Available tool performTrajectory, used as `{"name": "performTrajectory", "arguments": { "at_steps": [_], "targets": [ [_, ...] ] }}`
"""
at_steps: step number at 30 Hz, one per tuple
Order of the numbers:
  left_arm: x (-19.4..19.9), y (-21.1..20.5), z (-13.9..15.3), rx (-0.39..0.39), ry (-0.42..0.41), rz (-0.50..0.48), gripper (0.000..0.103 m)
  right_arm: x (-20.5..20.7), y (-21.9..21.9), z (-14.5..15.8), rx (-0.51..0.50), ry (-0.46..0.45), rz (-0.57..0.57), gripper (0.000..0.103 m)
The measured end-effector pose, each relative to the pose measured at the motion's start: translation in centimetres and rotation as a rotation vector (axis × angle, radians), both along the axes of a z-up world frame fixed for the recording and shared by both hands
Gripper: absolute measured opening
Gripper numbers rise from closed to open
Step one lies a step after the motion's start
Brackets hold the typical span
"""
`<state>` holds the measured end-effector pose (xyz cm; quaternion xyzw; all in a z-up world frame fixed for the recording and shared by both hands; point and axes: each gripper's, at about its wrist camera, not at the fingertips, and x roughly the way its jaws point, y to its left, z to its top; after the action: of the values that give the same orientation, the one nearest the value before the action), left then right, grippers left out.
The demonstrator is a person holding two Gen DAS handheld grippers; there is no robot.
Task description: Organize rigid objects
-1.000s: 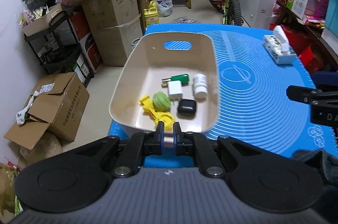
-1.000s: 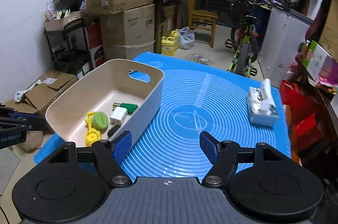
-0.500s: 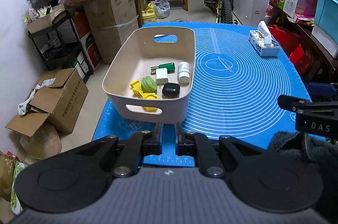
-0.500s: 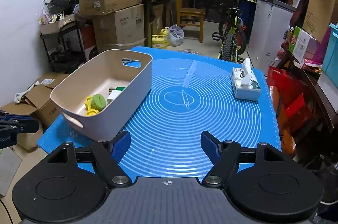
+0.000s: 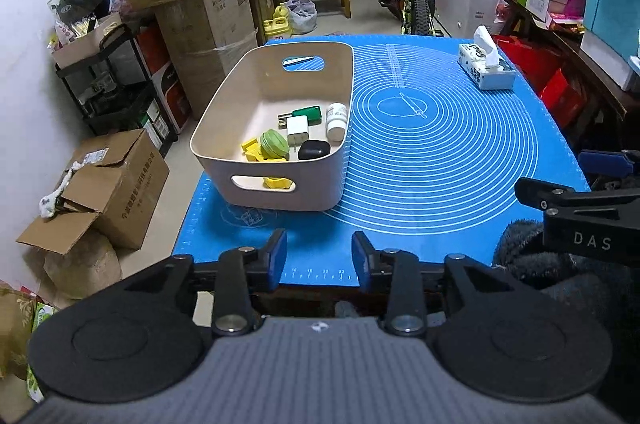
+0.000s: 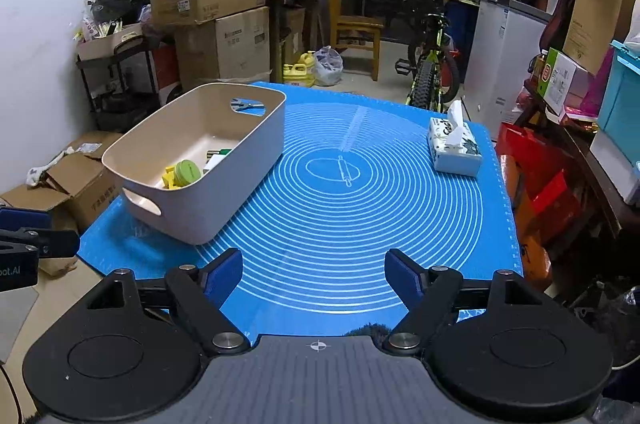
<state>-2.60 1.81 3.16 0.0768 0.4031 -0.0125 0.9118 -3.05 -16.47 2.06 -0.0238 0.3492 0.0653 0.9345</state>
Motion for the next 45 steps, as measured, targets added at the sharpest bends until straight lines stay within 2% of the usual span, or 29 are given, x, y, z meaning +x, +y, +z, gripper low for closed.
{"name": "performTrajectory", "arguments": {
  "at_steps": [14, 45],
  "targets": [
    [-1.1, 0.0, -0.4, -0.007, 0.022, 0.006, 0.050, -1.2, -0.8, -0.6, 0.012, 0.011, -0.007, 0.086],
    [-1.6, 0.8, -0.3, -0.019, 0.028, 0.020, 0.052, -1.2, -0.1, -0.8, 0.004, 0.009, 0.009, 0.089]
  ]
}}
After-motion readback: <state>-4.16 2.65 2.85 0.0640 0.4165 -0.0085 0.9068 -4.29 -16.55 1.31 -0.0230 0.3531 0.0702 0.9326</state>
